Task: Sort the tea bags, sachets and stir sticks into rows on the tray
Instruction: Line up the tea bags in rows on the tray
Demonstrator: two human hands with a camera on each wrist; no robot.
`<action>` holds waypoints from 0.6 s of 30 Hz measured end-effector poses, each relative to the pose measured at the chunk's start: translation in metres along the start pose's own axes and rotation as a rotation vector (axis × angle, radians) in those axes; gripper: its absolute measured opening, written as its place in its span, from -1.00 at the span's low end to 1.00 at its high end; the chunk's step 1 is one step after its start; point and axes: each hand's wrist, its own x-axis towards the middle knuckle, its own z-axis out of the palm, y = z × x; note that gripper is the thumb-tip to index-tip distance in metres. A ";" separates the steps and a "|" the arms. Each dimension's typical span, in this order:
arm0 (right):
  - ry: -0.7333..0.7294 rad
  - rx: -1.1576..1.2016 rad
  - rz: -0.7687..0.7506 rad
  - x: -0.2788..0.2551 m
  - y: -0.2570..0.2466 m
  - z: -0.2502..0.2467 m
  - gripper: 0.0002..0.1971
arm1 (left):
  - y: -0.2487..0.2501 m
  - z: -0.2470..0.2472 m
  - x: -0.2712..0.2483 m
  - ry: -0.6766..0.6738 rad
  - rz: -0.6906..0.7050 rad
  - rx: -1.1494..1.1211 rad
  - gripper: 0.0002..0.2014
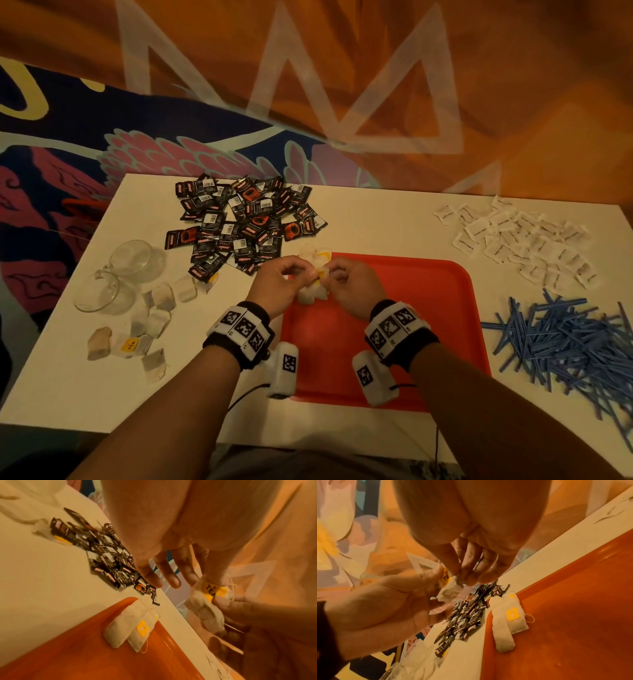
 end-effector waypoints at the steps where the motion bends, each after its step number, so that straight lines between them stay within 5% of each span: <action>1: 0.009 0.000 0.004 0.000 0.003 0.001 -0.89 | -0.002 0.000 0.002 0.015 -0.003 0.014 -0.86; 10: 0.000 0.017 0.256 0.003 0.034 0.017 -0.90 | -0.029 0.008 0.010 0.099 -0.097 0.070 -0.95; 14: -0.039 -0.119 0.425 0.006 0.057 0.019 -0.89 | -0.056 0.000 0.013 0.101 -0.150 0.421 -0.94; 18: -0.061 -0.164 0.527 0.012 0.073 0.026 -0.80 | -0.073 -0.001 0.013 -0.105 0.003 0.828 -0.89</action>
